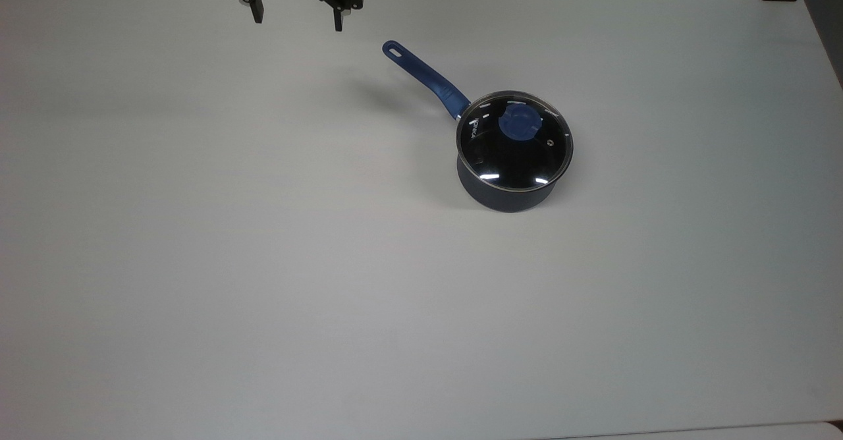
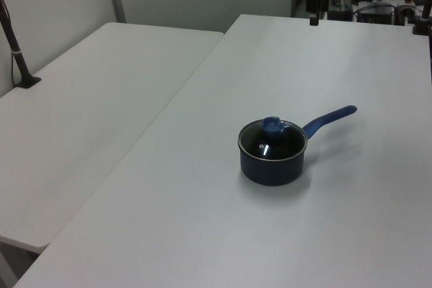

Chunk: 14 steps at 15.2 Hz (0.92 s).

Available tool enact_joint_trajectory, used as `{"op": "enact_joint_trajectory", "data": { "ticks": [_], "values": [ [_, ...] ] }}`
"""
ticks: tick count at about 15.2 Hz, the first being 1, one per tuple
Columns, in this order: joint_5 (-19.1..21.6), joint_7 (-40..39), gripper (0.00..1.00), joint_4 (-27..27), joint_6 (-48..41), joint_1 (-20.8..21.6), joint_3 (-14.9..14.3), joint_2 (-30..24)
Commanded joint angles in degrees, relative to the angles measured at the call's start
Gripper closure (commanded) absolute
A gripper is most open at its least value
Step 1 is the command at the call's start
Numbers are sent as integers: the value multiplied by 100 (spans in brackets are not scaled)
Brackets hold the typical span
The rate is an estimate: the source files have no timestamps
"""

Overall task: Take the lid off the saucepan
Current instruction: 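Move the gripper over the saucepan and lower it to the blue lid knob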

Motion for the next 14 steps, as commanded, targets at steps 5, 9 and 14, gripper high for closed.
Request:
{"op": "enact_joint_trajectory", "data": {
  "ticks": [5, 9, 14],
  "values": [
    [116, 59, 0, -76, 116, 66, 59, 127],
    [116, 94, 0, -76, 362, 284, 77, 373],
    [625, 636, 0, -76, 380, 707, 77, 487]
  ]
}}
